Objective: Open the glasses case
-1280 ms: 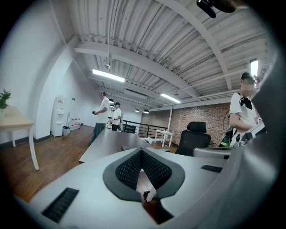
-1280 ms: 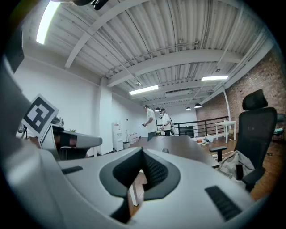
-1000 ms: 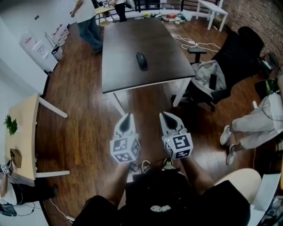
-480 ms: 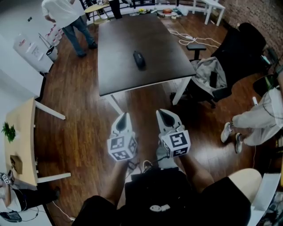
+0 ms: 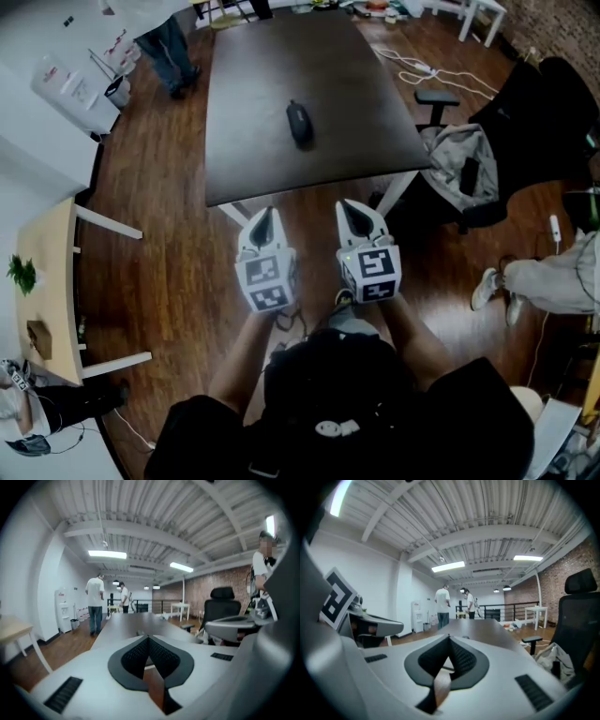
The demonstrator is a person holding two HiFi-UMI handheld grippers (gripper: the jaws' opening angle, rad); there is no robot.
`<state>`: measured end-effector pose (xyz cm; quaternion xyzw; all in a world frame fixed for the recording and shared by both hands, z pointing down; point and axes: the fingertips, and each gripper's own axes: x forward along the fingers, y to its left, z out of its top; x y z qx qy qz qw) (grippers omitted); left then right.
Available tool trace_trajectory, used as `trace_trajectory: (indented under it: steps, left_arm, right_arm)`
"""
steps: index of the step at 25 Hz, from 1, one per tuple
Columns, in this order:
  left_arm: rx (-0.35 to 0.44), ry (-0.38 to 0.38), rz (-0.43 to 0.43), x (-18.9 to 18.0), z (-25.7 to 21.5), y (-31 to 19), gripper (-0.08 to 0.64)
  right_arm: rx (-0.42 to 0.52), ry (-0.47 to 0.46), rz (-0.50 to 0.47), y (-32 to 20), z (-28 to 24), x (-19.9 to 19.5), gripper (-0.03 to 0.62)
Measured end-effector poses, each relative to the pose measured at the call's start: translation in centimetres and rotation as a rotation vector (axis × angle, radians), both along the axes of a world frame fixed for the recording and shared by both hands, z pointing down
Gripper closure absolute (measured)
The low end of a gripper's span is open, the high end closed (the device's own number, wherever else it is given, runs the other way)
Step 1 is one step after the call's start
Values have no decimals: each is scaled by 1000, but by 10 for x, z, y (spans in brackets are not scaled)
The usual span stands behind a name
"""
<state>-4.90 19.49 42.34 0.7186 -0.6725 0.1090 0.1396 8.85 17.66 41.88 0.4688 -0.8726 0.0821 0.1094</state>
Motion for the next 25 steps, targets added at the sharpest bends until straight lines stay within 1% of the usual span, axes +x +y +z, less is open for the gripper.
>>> trace_trajectory:
  steps: [1, 2, 3, 4, 5, 6, 7, 9, 11, 13, 17, 19, 21, 22, 25]
  left_arm:
    - [-127, -25, 16, 4, 22, -8, 558]
    - [-271, -20, 43, 10, 47, -15, 558]
    - [-399, 21, 68, 17, 70, -20, 558]
    - [-497, 91, 87, 24, 90, -25, 558]
    - [-567, 167, 102, 33, 107, -29, 558]
    - [-619, 223, 111, 41, 122, -31, 558]
    - [-655, 248, 116, 47, 135, -33, 558]
    - [-691, 241, 117, 54, 150, -38, 558]
    - [-712, 224, 101, 55, 160, -44, 558]
    - [-735, 230, 86, 57, 166, -49, 558]
    - [-706, 241, 78, 62, 165, -72, 558]
    - [-709, 235, 71, 60, 166, -77, 558]
    - [-729, 231, 62, 57, 170, -79, 558]
    - [-734, 235, 60, 56, 172, -81, 558]
    - [-710, 249, 67, 51, 172, -100, 558]
  right_arm:
    - [-97, 59, 21, -12, 21, 5, 578]
    - [-221, 112, 37, -22, 46, 10, 578]
    - [-357, 140, 50, -31, 73, 13, 578]
    - [-486, 140, 63, -36, 99, 16, 578]
    - [-593, 127, 78, -40, 124, 20, 578]
    - [-670, 116, 93, -41, 144, 24, 578]
    - [-719, 110, 101, -43, 158, 27, 578]
    - [-768, 103, 97, -47, 174, 29, 578]
    - [-779, 104, 81, -54, 179, 29, 578]
    - [-775, 114, 66, -62, 181, 31, 578]
    - [-774, 123, 50, -79, 187, 31, 578]
    - [-773, 129, 50, -86, 189, 31, 578]
    - [-770, 126, 46, -92, 190, 29, 578]
    - [-765, 123, 40, -96, 191, 27, 578]
    - [-727, 111, 25, -112, 181, 17, 578]
